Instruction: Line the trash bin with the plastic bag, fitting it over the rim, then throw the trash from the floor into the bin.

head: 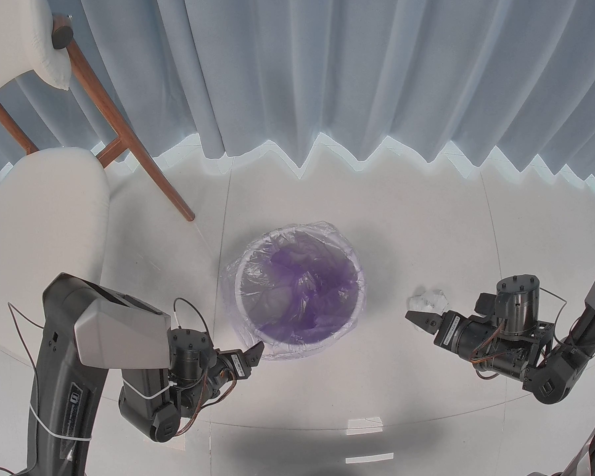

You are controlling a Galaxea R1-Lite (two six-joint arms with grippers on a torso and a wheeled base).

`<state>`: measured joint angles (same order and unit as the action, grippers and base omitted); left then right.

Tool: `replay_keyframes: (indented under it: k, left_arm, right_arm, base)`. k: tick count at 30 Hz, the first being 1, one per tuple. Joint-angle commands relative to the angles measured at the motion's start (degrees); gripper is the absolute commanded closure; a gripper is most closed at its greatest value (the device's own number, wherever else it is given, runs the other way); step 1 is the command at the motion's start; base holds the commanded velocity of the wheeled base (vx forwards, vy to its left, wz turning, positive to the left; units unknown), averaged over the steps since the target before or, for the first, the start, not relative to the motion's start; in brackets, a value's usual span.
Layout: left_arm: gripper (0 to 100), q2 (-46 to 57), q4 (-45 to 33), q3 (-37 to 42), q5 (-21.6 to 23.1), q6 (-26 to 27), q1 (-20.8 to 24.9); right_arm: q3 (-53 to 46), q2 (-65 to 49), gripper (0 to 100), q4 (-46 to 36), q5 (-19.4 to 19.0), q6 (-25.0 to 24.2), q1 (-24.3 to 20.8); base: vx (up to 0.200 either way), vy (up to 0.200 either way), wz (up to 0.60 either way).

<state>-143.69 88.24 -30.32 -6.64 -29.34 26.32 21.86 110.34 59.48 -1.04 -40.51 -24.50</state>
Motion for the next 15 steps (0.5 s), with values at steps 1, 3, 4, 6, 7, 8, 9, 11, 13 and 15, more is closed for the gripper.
replay_keyframes:
  k: [1, 3, 4, 6, 7, 8, 9, 11, 13, 15]
  left_arm:
    - [0, -3.17, -2.89, -3.26, -0.48, 1.92, -0.57]
    - [0, -2.56, -5.97, -3.96, -0.48, 2.98, -0.92]
    - [0, -2.3, -7.55, -4.93, -0.48, 3.42, -1.09]
    - [0, -2.56, -9.31, -7.04, -0.48, 4.12, -1.27]
    - [0, -2.82, -9.84, -8.09, -0.56, 4.73, -1.45]
    - [0, -3.0, -10.45, -9.23, -0.74, 5.61, -1.71]
    - [0, -3.0, -10.45, -9.23, -0.74, 5.61, -1.71]
    - [0, -3.97, -12.03, -11.87, -0.74, 8.07, -2.41]
    - [0, -4.67, -15.02, -14.33, -0.65, 9.92, -2.59]
    - [0, -4.23, -19.68, -15.3, -0.65, 10.09, -2.5]
  right_arm:
    - [0.11, -0.3, 0, 0.02, 0.42, -0.01, -0.02]
    - [0.29, -0.12, 0, 0.02, 0.86, -0.01, 0.07]
    - [0.55, -0.12, 0, 0.02, 1.12, -0.01, 0.07]
    - [0.73, 0.05, 0, 0.02, 1.39, -0.01, 0.16]
    - [0.82, 0.05, 0, 0.02, 1.56, -0.01, 0.16]
    - [0.91, 0.05, 0, 0.02, 1.56, -0.01, 0.16]
    - [0.91, 0.05, 0, 0.02, 1.56, -0.01, 0.16]
    - [0.82, 0.05, 0, 0.02, 1.56, 0.08, 0.16]
    - [0.82, -0.03, 0, 0.02, 1.65, -0.01, 0.16]
    - [0.64, -0.12, 0, 0.02, 1.65, 0.08, 0.16]
  base:
    - [0.0, 0.0, 0.0]
    - [0.0, 0.0, 0.0]
    - [0.0, 0.0, 0.0]
    - [0.0, 0.0, 0.0]
    - [0.0, 0.0, 0.0]
    - [0.0, 0.0, 0.0]
    - [0.0, 0.0, 0.0]
    - [0.0, 0.0, 0.0]
    - [0.0, 0.0, 0.0]
    - [0.0, 0.0, 0.0]
